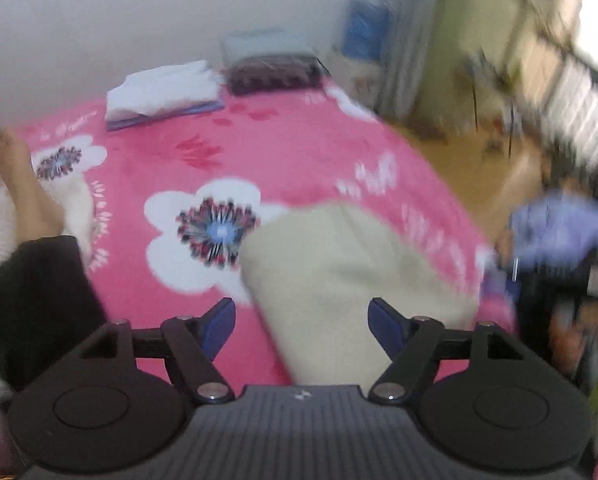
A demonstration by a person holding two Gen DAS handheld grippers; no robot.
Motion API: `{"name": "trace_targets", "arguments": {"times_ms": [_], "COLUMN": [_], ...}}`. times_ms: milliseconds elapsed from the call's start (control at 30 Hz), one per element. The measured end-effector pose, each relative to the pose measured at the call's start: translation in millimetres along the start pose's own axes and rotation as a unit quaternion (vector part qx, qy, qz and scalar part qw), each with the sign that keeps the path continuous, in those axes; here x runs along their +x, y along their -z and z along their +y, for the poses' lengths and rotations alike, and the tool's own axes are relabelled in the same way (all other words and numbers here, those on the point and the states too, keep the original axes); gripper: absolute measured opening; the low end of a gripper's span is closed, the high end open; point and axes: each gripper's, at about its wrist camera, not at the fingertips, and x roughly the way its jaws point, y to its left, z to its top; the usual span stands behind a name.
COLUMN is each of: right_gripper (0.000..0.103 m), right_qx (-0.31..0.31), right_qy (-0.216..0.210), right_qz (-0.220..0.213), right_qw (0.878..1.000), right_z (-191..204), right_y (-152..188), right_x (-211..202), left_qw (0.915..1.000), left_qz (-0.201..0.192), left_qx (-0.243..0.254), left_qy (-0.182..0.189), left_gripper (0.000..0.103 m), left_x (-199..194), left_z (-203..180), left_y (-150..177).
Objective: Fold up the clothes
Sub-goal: 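Open the left gripper and withdraw while the right gripper pinches the bundle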
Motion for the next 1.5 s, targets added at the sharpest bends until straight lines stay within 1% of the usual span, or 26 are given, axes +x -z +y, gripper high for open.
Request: {"name": "trace_targets", "arguments": {"times_ms": [33, 133, 200, 300, 400, 500, 600, 633, 700, 767, 833, 867, 900, 967, 1033, 1100, 1167, 1233, 1267, 1333, 1433, 1500], "right_gripper": [0.061, 0.061, 0.061, 0.061, 0.061, 0.061, 0.062, 0.062, 0.062, 0.062, 0.059, 0.049, 0.046, 0.024, 0.017, 0.015, 0.015, 0.015, 0.015, 0.015, 0.015, 0.015], "right_qx": [-0.003, 0.003, 0.02, 0.043, 0.066, 0.079, 0.059, 0.049, 0.024, 0.006, -0.007, -0.012, -0.017, -0.039, -0.073, -0.104, -0.115, -0.087, -0.068, -0.071, -0.075, -0.066], "right_qy": [-0.007, -0.025, -0.026, -0.015, -0.01, -0.009, -0.004, -0.005, -0.005, 0.004, 0.016, 0.024, 0.031, 0.043, 0.047, 0.049, 0.055, 0.07, 0.066, 0.063, 0.057, 0.052], "right_qz": [0.003, 0.018, 0.028, 0.028, 0.01, -0.001, 0.002, 0.004, 0.014, 0.019, 0.02, 0.019, 0.02, 0.017, 0.009, -0.002, -0.004, 0.011, 0.014, 0.011, 0.006, 0.006], "right_qw": [1.0, 1.0, 0.999, 0.999, 0.998, 0.997, 0.998, 0.999, 1.0, 1.0, 1.0, 0.999, 0.999, 0.998, 0.996, 0.993, 0.992, 0.994, 0.995, 0.995, 0.996, 0.996], "right_z": [2, 4, 1, -1, -6, -11, -5, -1, 9, 16, 21, 23, 25, 32, 43, 54, 52, 28, 18, 19, 21, 17], "right_y": [2, 10, 18, 27, 35, 42, 44, 44, 44, 46, 49, 50, 51, 54, 57, 59, 59, 59, 59, 60, 60, 60], "right_x": [0, 4, 10, 15, 13, 13, 20, 22, 31, 41, 51, 58, 64, 70, 67, 57, 48, 49, 50, 48, 46, 46], "left_qw": [0.9997, 0.9987, 0.9973, 0.9943, 0.9915, 0.9874, 0.9807, 0.9795, 0.9799, 0.9815, 0.9802, 0.9794, 0.978, 0.9751, 0.972, 0.9706, 0.9708, 0.9707, 0.9698, 0.9692, 0.9763, 0.9813], "left_qz": [0.013, 0.013, 0.011, 0.008, -0.014, -0.024, -0.035, -0.035, -0.031, -0.033, -0.037, -0.04, -0.042, -0.044, -0.044, -0.041, -0.033, -0.031, -0.032, -0.029, -0.001, 0.002], "left_qx": [0.018, 0.017, 0.013, 0.009, 0.008, 0.053, 0.093, 0.097, 0.091, 0.082, 0.088, 0.092, 0.1, 0.116, 0.13, 0.141, 0.144, 0.146, 0.15, 0.154, 0.138, 0.121], "left_qy": [-0.012, -0.047, -0.071, -0.106, -0.129, -0.147, -0.169, -0.173, -0.175, -0.17, -0.173, -0.175, -0.178, -0.184, -0.191, -0.191, -0.189, -0.188, -0.19, -0.19, -0.167, -0.15], "left_gripper": [0.074, 0.069, 0.068, 0.067, 0.067, 0.065, 0.061, 0.061, 0.058, 0.058, 0.057, 0.055, 0.053, 0.048, 0.046, 0.045, 0.045, 0.045, 0.045, 0.044, 0.044, 0.044], "left_x": [1, 26, 45, 72, 89, 102, 112, 115, 119, 120, 122, 123, 124, 127, 126, 125, 128, 129, 129, 127, 121, 107], "left_z": [-9, -31, -46, -67, -75, -88, -97, -97, -93, -89, -91, -92, -94, -99, -103, -106, -106, -106, -107, -108, -101, -92], "left_y": [13, 41, 59, 87, 88, 93, 99, 100, 102, 102, 103, 104, 105, 109, 110, 112, 116, 116, 116, 116, 115, 114]}}
